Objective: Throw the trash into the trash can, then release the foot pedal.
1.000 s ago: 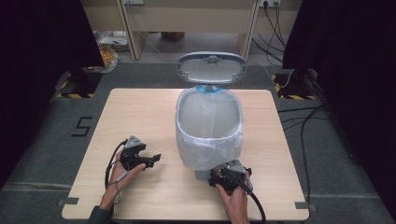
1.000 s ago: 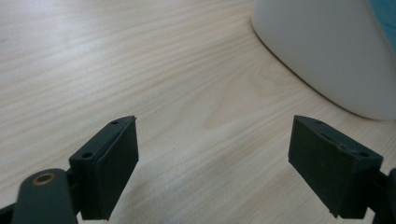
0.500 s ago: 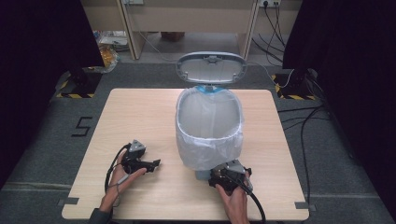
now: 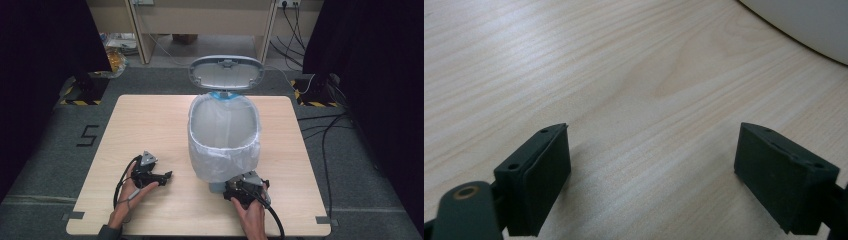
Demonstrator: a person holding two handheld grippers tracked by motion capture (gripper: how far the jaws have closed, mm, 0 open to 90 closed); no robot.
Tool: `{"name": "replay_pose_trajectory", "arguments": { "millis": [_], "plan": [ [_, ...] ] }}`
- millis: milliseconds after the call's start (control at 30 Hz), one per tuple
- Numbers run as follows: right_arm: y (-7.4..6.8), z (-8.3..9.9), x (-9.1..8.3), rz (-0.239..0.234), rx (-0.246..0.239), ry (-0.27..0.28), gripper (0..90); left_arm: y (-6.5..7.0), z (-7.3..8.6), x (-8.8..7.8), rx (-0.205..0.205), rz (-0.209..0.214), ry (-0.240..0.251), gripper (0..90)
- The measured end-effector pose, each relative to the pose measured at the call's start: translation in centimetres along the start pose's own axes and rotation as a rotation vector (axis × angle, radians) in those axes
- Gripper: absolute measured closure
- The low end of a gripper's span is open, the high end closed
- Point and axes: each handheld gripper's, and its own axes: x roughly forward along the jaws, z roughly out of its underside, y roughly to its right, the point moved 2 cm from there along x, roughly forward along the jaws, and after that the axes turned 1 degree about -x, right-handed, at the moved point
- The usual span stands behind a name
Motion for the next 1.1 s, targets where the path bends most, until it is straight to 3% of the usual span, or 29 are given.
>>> {"name": "replay_pose_trajectory", "arguments": {
  "millis": [833,1100],
  "plan": [
    [0.09,-0.01,0.04,-0.007,0.003,0.000,0.9,0.00,0.00,0.00,0.000,0.000,0.000,14.1],
    [0.48,-0.01,0.17,-0.050,0.049,-0.022,0.9,0.00,0.00,0.00,-0.001,-0.001,0.001,14.1]
  ]
}}
